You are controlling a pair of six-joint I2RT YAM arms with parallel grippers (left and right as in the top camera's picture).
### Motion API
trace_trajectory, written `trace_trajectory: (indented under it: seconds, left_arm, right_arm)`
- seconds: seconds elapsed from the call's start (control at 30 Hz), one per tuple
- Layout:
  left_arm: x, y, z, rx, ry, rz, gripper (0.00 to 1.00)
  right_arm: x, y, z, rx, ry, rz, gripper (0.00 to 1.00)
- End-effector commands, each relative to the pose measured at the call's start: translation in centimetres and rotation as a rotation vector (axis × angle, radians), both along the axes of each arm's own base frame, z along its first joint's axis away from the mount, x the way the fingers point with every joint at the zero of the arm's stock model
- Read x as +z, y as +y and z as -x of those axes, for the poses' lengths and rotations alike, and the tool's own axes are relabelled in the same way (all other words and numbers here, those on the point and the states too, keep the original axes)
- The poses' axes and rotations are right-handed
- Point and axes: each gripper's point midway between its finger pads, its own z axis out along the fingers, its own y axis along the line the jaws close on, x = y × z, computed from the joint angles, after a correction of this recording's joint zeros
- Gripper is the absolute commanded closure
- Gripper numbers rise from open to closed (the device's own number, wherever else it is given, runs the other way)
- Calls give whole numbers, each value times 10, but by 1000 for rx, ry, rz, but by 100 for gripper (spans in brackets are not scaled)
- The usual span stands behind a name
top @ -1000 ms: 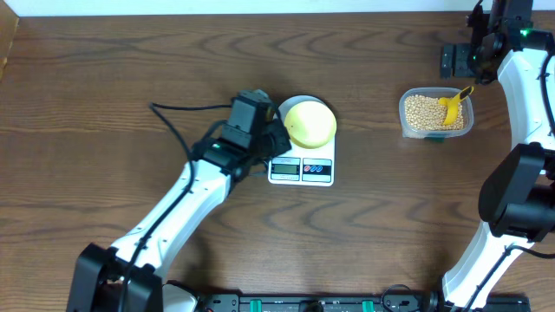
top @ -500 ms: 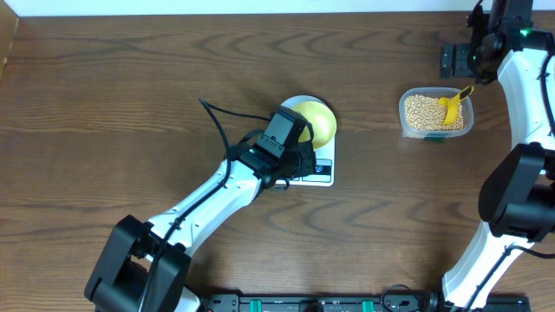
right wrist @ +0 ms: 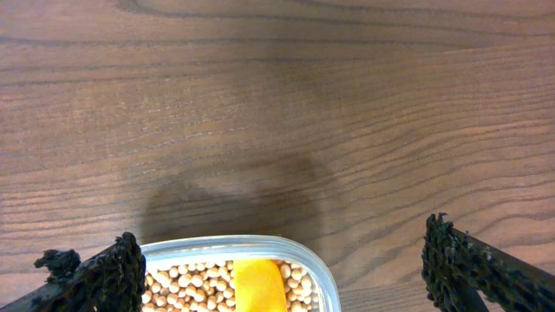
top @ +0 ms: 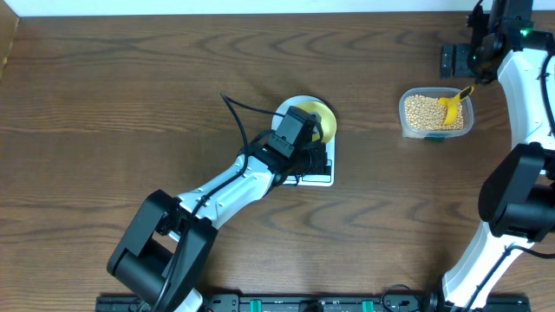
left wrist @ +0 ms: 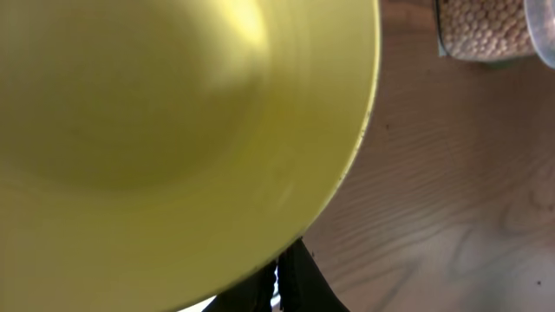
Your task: Scoop item into bowl and weigh 50g on scale
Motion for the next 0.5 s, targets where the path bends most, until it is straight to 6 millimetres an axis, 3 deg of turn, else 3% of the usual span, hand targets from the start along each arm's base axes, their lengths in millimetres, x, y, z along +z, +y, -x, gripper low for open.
trace_trajectory:
  seconds: [0.0,0.2,0.47]
  left_arm:
    - [8,4,-13,22,-70,-29,92]
    - [4,27,-33,133,-154,-149,92]
    - [7,29,-38,150,-179,-155,92]
  right_arm:
    - [1,0,-3,0,-5,7,1]
    - [1,0,-3,0,-6,6,1]
    - [1,0,-3,0,-5,7,1]
